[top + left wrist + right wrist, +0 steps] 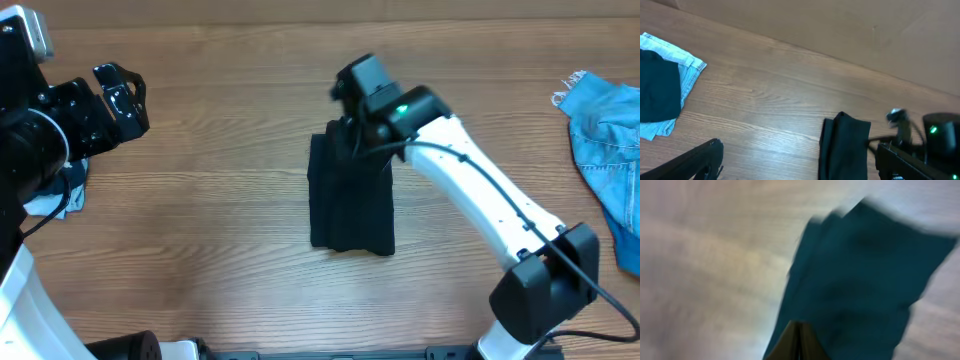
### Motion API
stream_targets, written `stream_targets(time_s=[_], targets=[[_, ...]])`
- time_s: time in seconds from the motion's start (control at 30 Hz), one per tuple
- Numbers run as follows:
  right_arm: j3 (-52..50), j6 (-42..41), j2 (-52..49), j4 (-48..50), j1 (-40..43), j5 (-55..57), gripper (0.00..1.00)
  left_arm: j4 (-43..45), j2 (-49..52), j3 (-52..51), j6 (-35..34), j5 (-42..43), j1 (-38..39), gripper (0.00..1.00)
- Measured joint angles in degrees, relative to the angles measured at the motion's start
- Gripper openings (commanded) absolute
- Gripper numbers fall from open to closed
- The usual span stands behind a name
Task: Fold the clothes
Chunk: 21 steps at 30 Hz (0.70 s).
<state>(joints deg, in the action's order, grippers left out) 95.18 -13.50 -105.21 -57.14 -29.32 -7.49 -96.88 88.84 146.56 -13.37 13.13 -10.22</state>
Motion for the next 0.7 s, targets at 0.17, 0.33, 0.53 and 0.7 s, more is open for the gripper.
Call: stream_targets(time_s=[0.17, 0.33, 0.53, 0.7], targets=[[-0.15, -0.81, -4.17, 8.31, 5.07, 0.24, 0.04, 0.00, 0.00, 0.00, 0.00, -0.02, 0.00, 1.00], [-0.44, -1.60, -16.26, 14.51, 5.92, -4.00, 0.04, 0.00, 0.00, 0.00, 0.00, -0.02, 0.00, 1.00], [-0.70, -3.41, -23.17, 17.99, 5.81, -7.61, 0.04, -0.02, 0.00, 0.00, 0.00, -0.02, 0.00, 1.00], [2.27, -1.16, -22.80, 11.43, 5.70, -7.72, 0.04, 0.00, 0.00, 0.00, 0.00, -0.02, 0.00, 1.00]])
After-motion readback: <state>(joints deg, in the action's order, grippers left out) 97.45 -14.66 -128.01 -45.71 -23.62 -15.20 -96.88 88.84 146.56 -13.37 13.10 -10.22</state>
